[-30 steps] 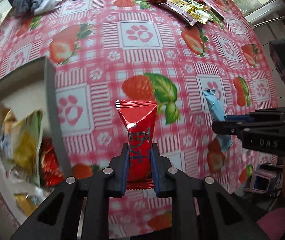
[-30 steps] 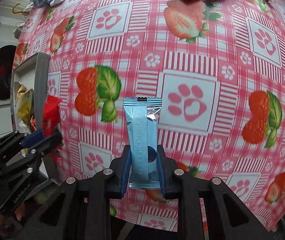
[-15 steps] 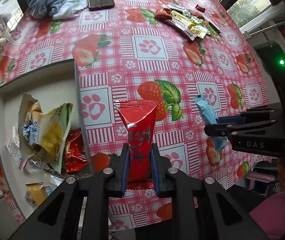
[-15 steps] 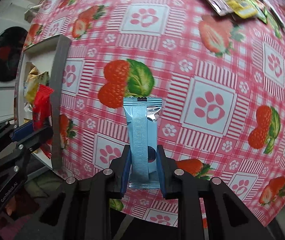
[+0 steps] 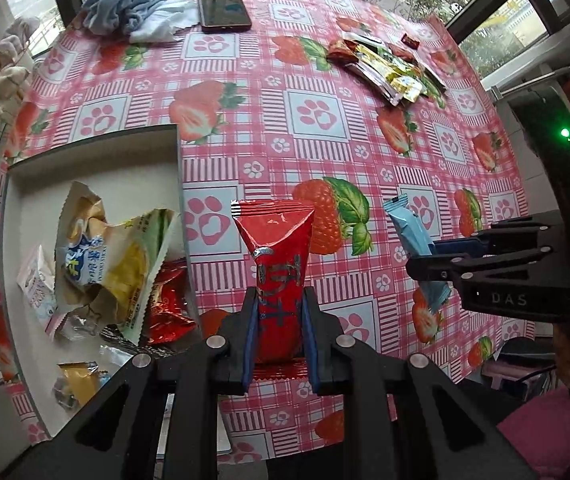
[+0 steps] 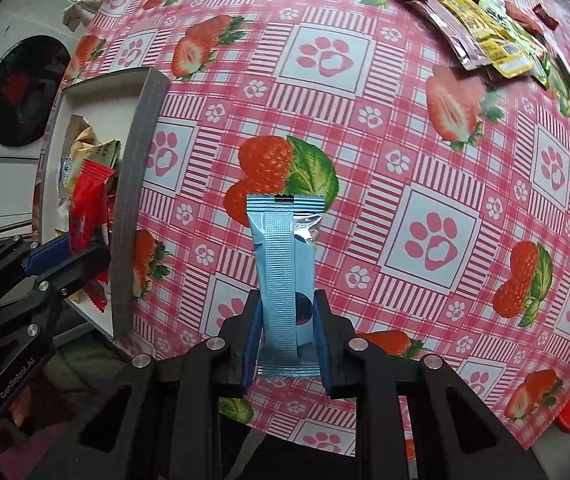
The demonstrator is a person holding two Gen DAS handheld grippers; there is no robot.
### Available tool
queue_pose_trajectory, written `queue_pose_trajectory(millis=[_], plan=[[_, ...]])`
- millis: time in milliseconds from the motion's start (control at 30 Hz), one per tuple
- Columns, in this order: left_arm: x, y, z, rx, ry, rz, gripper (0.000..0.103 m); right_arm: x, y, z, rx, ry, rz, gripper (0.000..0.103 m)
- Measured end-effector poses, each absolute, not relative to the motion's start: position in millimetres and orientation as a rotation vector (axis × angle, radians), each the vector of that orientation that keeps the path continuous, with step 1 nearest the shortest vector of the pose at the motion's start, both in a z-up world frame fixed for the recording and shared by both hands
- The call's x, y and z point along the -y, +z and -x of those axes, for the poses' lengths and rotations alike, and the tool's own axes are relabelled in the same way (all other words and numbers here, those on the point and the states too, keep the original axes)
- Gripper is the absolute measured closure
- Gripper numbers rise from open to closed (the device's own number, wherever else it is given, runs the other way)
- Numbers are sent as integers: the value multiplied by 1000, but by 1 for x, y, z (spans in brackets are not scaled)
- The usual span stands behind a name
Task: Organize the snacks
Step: 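Carry the red candy bar and blue bar over the tray and open both grippers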
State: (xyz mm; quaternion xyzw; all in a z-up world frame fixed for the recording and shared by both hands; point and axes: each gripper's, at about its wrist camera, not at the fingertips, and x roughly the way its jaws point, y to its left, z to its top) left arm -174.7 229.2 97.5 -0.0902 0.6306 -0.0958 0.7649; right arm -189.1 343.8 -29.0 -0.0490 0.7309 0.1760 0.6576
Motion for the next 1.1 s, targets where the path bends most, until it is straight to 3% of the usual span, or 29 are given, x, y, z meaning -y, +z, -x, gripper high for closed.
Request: queue_pose_trajectory(millis=[1100], plan=[[-352,89,225,-1344,144,379,81,-509,-8,188,-1577,716,328,77]])
